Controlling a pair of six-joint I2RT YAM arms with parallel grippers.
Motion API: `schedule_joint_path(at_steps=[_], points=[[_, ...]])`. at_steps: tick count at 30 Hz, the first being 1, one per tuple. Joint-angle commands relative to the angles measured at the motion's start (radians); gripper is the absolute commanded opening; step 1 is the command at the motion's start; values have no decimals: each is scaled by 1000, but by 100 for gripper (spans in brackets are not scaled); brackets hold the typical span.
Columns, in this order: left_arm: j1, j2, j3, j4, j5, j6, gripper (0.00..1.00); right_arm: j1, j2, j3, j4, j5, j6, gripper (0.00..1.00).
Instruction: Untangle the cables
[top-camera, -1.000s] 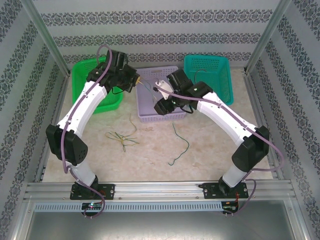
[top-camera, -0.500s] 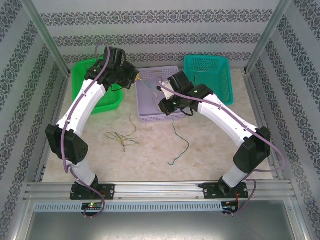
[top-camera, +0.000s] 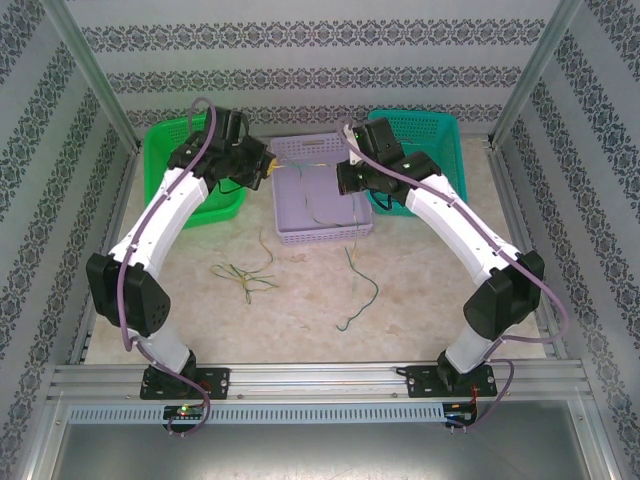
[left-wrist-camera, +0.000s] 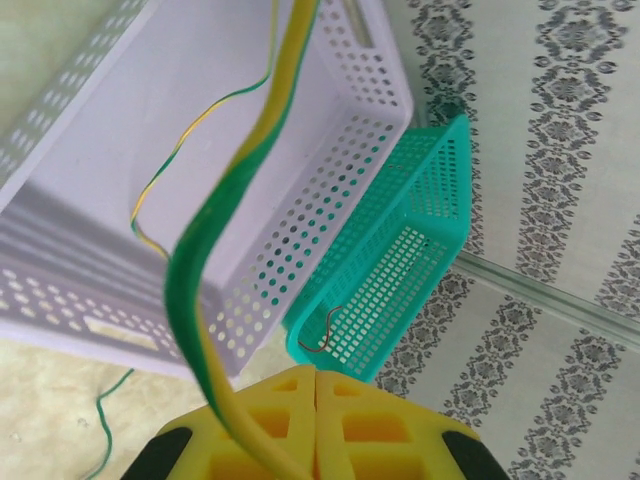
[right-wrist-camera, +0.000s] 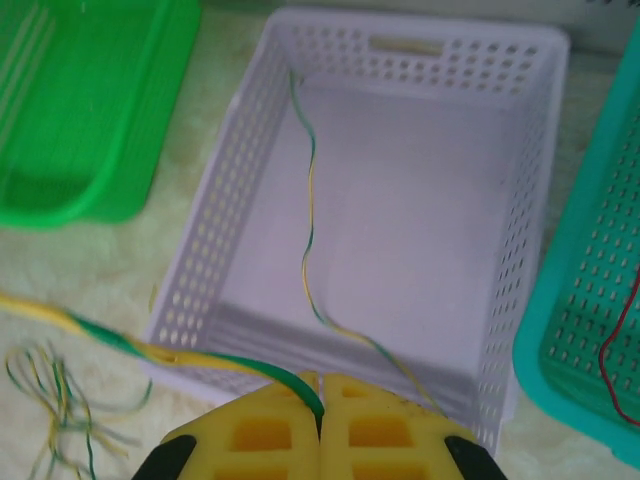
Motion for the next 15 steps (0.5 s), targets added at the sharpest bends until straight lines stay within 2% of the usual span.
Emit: schedule_joint_path(at_steps=[1, 6, 9, 10, 13, 15], points=[[-8, -74, -108, 26, -27, -128, 0, -39, 16, 51, 89, 158, 144, 0], [-11, -133, -220, 54, -67, -230, 0, -35, 61, 116, 114, 183, 118, 0], [-11, -137, -287, 138, -15, -304, 5, -37, 73, 95, 182, 162, 91, 0], [-10, -132, -293, 161, 3, -313, 11, -38, 77, 83, 217, 153, 76, 0], [-3, -127, -264, 139, -9, -277, 41, -47, 100, 97, 263, 140, 4, 0], [14, -137, -221, 77, -42, -223, 53, -56, 119, 113, 269, 132, -57, 0]])
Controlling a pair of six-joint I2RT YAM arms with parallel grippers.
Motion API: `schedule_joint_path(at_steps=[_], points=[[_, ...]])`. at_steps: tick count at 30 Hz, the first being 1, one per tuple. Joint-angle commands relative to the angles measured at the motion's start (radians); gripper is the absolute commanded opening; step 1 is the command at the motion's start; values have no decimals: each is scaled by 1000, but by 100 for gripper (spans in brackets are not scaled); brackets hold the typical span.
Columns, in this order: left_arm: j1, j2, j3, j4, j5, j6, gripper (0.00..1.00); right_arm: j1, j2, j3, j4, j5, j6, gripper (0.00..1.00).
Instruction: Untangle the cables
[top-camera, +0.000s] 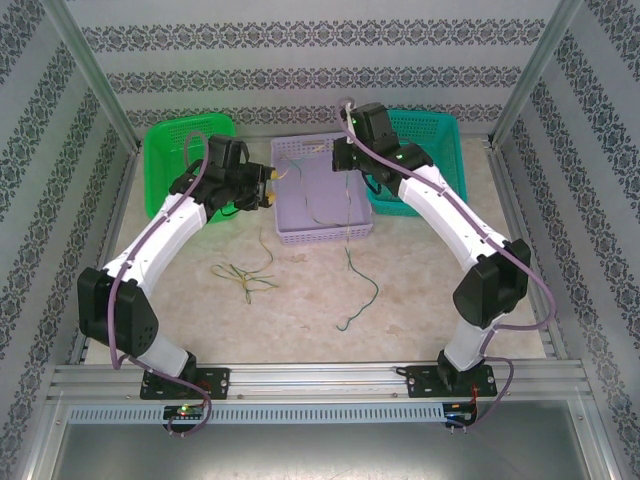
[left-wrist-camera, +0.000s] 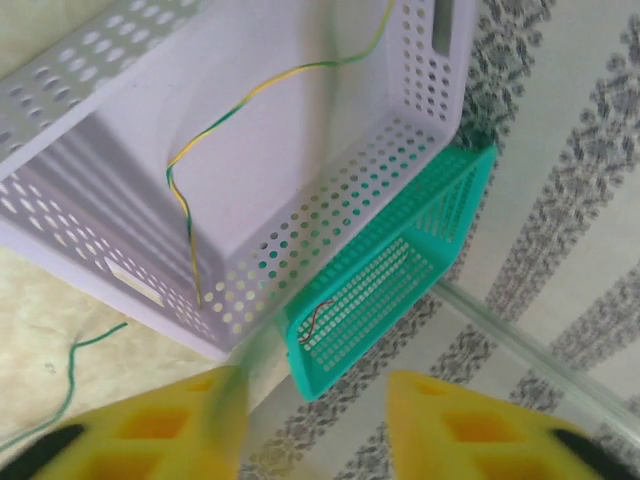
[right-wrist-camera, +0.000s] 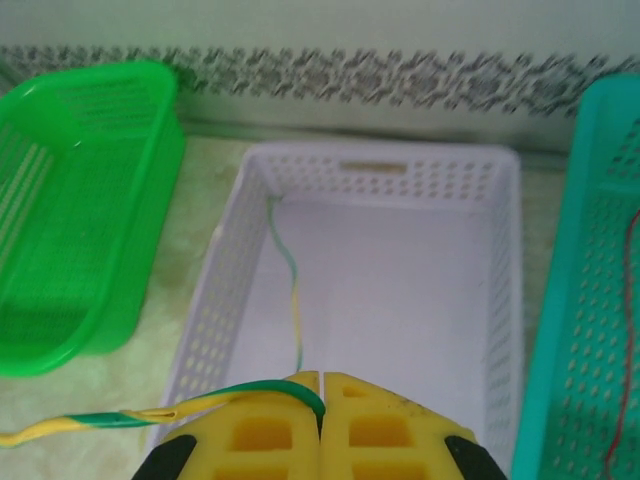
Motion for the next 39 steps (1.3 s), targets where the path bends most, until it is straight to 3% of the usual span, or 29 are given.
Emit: schedule_joint_path(at_steps=[1, 5, 11, 24, 29, 39], points=[[36, -27, 73, -116, -70, 77, 56, -35, 35, 44, 104, 59, -104, 0], [64, -85, 214, -301, -250, 261, 66, -72, 77, 71, 111, 61, -135, 0], [96, -158, 213, -345, -305, 365, 65, -106, 160, 122, 192, 59, -105, 0], [108, -290, 8, -207, -248, 389, 54, -137, 292, 113, 422, 34, -14, 0], [105, -271, 2, -139, -192, 396, 51, -165, 280, 0, 535, 34, 76, 0], [88, -282, -33, -127, -203, 385, 49, -186, 288, 160, 539, 42, 108, 0]])
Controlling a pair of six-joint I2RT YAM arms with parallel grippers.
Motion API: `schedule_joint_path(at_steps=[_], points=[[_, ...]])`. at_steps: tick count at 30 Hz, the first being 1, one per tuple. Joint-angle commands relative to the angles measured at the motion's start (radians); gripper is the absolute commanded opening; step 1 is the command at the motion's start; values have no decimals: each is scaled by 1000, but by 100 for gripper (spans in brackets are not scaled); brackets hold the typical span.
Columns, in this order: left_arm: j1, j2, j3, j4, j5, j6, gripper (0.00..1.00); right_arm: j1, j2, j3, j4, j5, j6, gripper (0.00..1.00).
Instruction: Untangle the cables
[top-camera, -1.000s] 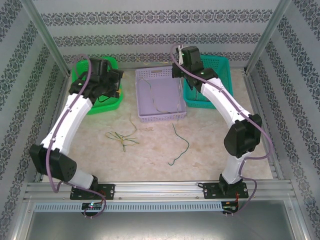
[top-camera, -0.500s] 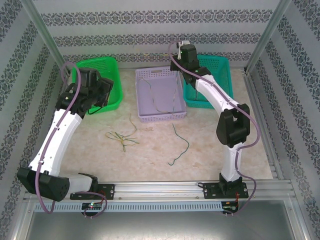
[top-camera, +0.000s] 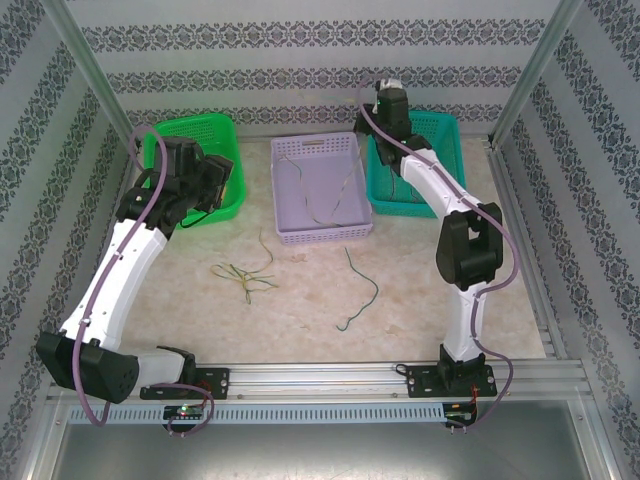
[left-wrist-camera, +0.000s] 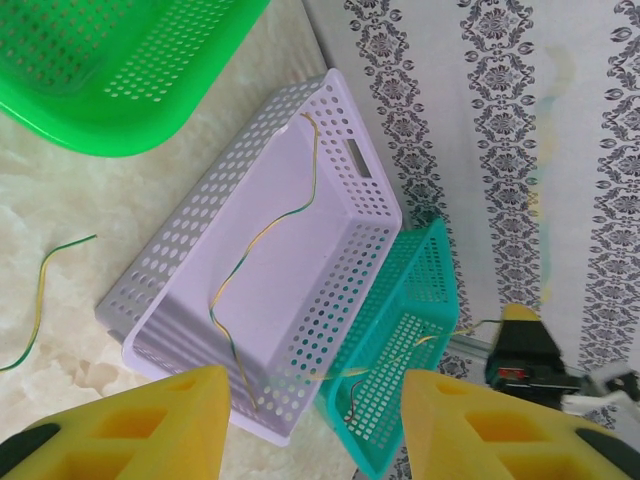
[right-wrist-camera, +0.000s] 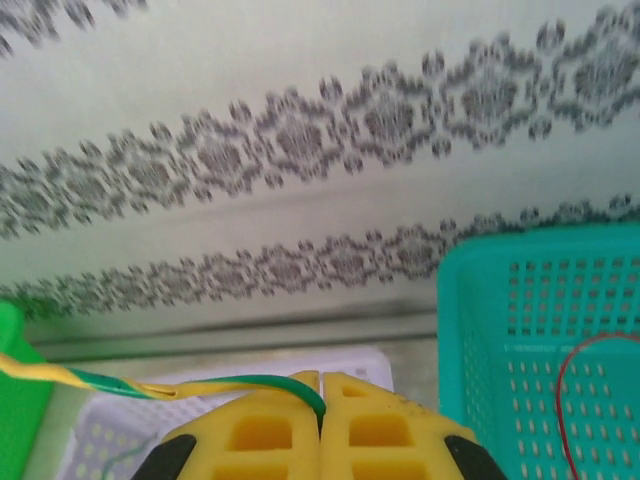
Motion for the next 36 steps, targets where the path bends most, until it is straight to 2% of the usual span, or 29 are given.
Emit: schedule_joint_path(at_steps=[1, 6, 13, 18, 29, 31, 36], points=[[-9, -20, -28, 33, -3, 13, 48, 9, 8, 74, 58, 6, 26, 0], [-22, -40, -59, 39, -11, 5, 48, 37, 54, 58, 31, -9, 1, 0], [-29, -75, -99, 35, -19, 1, 47, 83, -44, -247, 68, 37, -6, 0], [-33, -79, -106, 36, -14, 2, 46, 94, -110, -367, 10, 95, 23, 0], [-40, -70, -83, 29, -13, 11, 45, 109, -70, -300, -224, 148, 11, 0], [-41, -73, -84, 27, -15, 17, 45, 115, -90, -343, -179, 141, 1, 0], [-78, -46, -113, 43, 10, 23, 45, 126, -199, -522, 60, 115, 5, 0]])
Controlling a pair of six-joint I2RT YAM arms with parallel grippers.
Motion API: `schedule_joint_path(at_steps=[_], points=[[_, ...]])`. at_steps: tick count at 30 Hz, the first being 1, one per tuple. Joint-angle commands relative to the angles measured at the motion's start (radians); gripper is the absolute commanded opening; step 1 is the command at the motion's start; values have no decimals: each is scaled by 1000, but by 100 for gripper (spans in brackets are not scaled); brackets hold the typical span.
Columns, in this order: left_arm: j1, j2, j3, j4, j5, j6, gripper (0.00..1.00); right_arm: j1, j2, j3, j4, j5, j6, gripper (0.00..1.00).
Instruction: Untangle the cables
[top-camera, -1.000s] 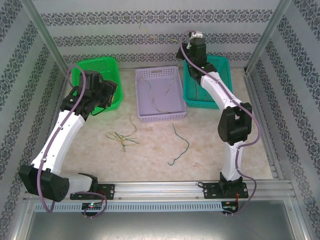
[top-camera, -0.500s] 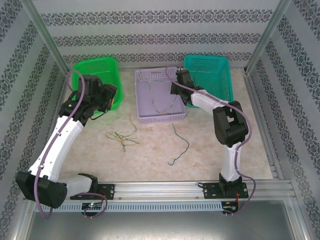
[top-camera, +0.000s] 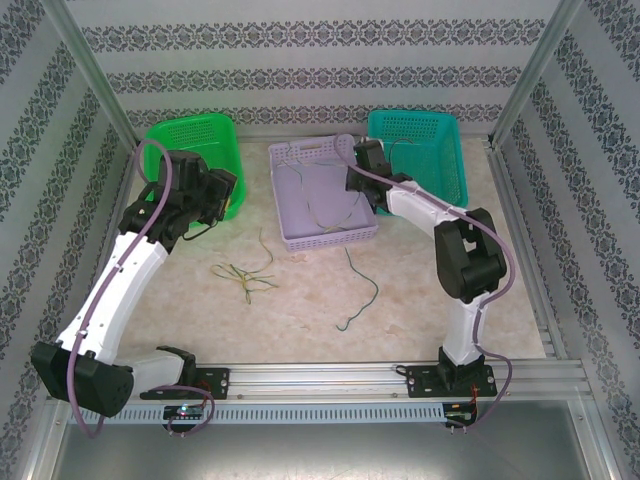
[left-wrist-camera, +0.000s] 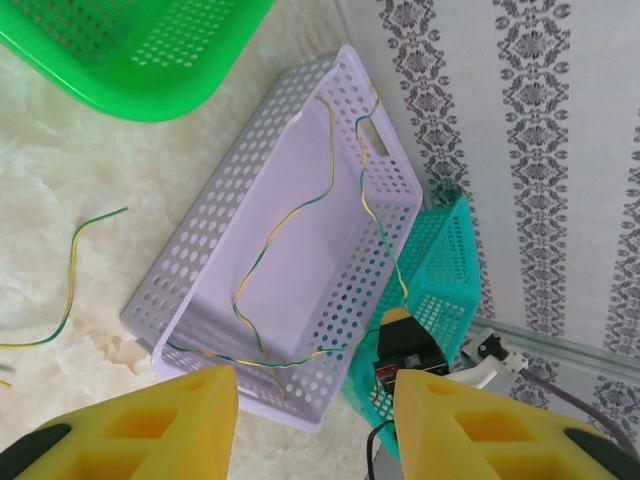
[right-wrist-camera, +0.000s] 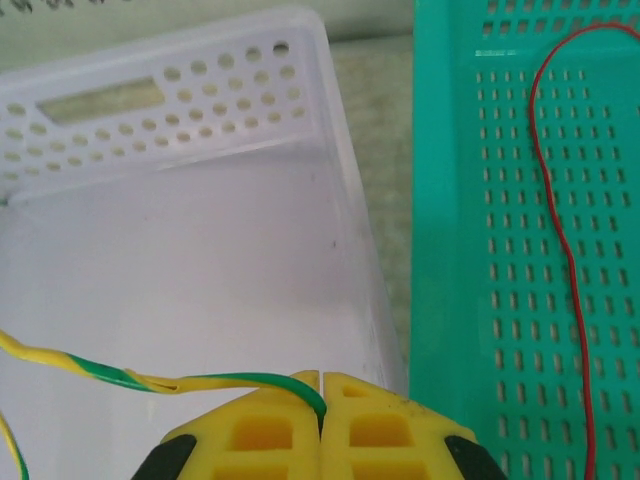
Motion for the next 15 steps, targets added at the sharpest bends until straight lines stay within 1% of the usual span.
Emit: schedule_joint_path(at_steps=[1, 4, 5, 7, 10, 15], points=[[-46, 32, -33, 46, 32, 15, 45, 14, -89, -66, 129, -3, 7, 0], [-115, 87, -72, 53, 87, -19, 46, 9, -110, -72, 141, -11, 22, 0], [-139, 102, -76, 33, 93, -30, 46, 9, -117, -77, 147, -13, 27, 0], [-205, 112, -106, 11, 72, -68, 47, 6, -132, -90, 159, -20, 37, 0], [-292, 94, -205, 109, 74, -158, 40, 7, -148, -106, 164, -34, 43, 0], [-395, 100, -306, 192, 60, -248, 33, 12, -157, -139, 149, -49, 41, 0]])
